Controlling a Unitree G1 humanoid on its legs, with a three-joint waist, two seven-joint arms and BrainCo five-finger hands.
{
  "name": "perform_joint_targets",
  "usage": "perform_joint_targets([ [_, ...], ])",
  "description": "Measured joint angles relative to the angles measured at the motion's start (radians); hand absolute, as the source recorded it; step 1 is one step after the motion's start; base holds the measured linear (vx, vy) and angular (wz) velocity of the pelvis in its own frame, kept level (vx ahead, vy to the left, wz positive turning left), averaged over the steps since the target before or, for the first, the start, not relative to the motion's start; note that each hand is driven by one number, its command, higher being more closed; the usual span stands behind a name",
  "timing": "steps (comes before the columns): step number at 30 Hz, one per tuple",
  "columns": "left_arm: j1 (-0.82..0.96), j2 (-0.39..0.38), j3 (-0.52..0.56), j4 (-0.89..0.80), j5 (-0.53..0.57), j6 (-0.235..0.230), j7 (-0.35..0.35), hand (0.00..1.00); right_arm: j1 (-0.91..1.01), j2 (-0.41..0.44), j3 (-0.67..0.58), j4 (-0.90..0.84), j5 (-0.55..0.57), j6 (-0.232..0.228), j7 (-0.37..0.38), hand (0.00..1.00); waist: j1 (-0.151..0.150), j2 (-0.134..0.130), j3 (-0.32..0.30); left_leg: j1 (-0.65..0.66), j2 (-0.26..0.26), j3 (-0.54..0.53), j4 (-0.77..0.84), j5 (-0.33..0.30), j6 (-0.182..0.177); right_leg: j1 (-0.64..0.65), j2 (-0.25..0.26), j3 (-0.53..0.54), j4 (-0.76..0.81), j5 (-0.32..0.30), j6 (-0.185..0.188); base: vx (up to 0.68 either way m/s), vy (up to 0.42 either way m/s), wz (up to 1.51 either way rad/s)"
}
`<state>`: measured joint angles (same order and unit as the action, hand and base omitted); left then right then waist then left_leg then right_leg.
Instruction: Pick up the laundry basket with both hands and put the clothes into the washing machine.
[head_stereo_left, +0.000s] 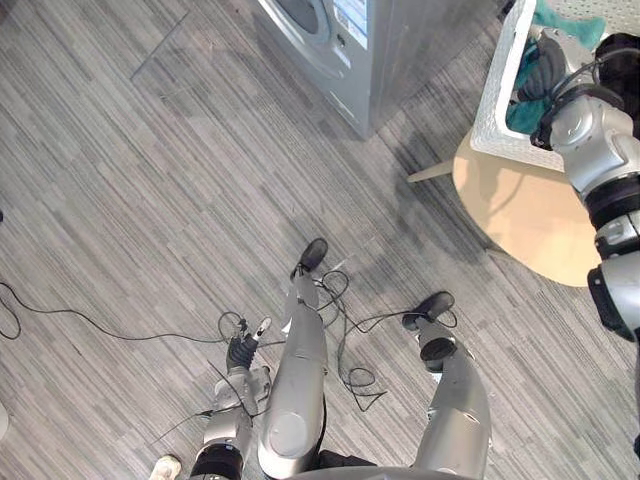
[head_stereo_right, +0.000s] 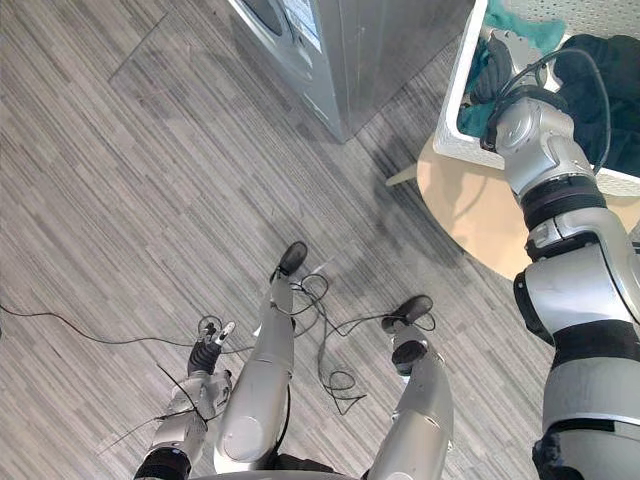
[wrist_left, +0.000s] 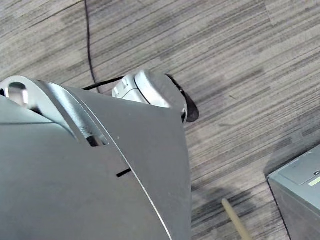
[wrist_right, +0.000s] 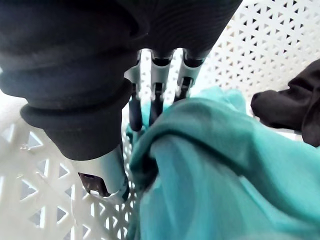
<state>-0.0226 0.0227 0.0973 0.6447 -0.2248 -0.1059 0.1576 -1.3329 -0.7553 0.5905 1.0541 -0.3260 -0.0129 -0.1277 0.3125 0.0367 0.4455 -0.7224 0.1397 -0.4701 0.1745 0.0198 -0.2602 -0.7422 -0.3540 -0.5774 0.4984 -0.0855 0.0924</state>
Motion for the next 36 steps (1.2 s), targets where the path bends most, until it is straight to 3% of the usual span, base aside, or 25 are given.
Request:
perform_joint_targets([
  [6, 0.004, -0.011, 0.042, -0.006, -0.001, 0.006, 0.003, 0.0, 0.072, 0.041, 0.0, -0.001, 0.036, 0.022, 0.018, 1.0, 0.004, -0.044, -0.025, 0.011, 0.003, 0.003, 0.006, 0.005, 0.002, 0.009, 0.001, 0.002, 0.006, 0.004, -0.007, 0.07, -0.085, -0.01],
  [11, 0.005, -0.026, 0.054, -0.005, -0.001, 0.011, 0.019, 0.0, 0.186, 0.102, -0.099, 0.0, 0.134, 0.022, 0.015, 1.0, 0.002, -0.046, -0.026, 0.082, 0.008, 0.011, -0.002, 0.004, 0.003, 0.076, -0.003, 0.002, 0.005, 0.004, -0.005, 0.09, -0.089, 0.05],
  [18, 0.028, -0.027, 0.055, -0.004, 0.0, 0.014, 0.017, 0.0, 0.282, 0.12, -0.401, -0.021, 0.253, 0.023, 0.0, 1.0, -0.022, -0.053, -0.03, 0.251, 0.011, 0.04, -0.071, 0.005, 0.013, 0.208, -0.016, 0.005, 0.007, -0.019, 0.011, 0.06, -0.05, 0.04],
  [24, 0.044, -0.009, 0.063, 0.036, 0.001, 0.024, 0.016, 0.0, 0.361, 0.136, -0.724, -0.024, 0.393, 0.024, -0.025, 1.0, -0.03, -0.075, -0.042, 0.352, 0.017, 0.061, -0.106, 0.011, 0.024, 0.288, -0.015, 0.007, -0.005, -0.03, 0.026, 0.07, -0.029, -0.02],
  [27, 0.046, 0.001, 0.07, 0.064, 0.001, 0.031, 0.014, 0.0, 0.37, 0.169, -0.854, -0.034, 0.471, 0.022, -0.048, 1.0, -0.054, -0.082, -0.064, 0.376, 0.02, 0.07, -0.107, 0.01, 0.026, 0.323, -0.004, 0.006, -0.034, -0.024, 0.033, 0.06, -0.01, -0.01],
  [34, 0.057, 0.023, 0.072, 0.125, 0.002, 0.036, 0.007, 0.0, 0.391, 0.19, -0.985, -0.051, 0.561, 0.017, -0.07, 1.0, -0.062, -0.091, -0.125, 0.419, 0.035, 0.11, -0.129, 0.006, 0.034, 0.363, 0.035, 0.028, -0.114, 0.011, 0.045, 0.02, 0.0, -0.14],
  [35, 0.064, 0.028, 0.072, 0.133, 0.002, 0.036, -0.003, 0.0, 0.391, 0.19, -0.986, -0.044, 0.56, 0.016, -0.07, 0.0, -0.067, -0.092, -0.138, 0.419, 0.035, 0.116, -0.13, 0.004, 0.037, 0.365, 0.042, 0.031, -0.132, 0.024, 0.042, -0.01, 0.009, -0.11],
  [36, 0.068, 0.032, 0.072, 0.14, 0.002, 0.036, -0.003, 0.0, 0.391, 0.193, -0.986, -0.038, 0.559, 0.016, -0.069, 0.0, -0.072, -0.092, -0.142, 0.419, 0.035, 0.116, -0.13, 0.003, 0.038, 0.37, 0.047, 0.031, -0.146, 0.032, 0.044, -0.02, 0.013, -0.1],
])
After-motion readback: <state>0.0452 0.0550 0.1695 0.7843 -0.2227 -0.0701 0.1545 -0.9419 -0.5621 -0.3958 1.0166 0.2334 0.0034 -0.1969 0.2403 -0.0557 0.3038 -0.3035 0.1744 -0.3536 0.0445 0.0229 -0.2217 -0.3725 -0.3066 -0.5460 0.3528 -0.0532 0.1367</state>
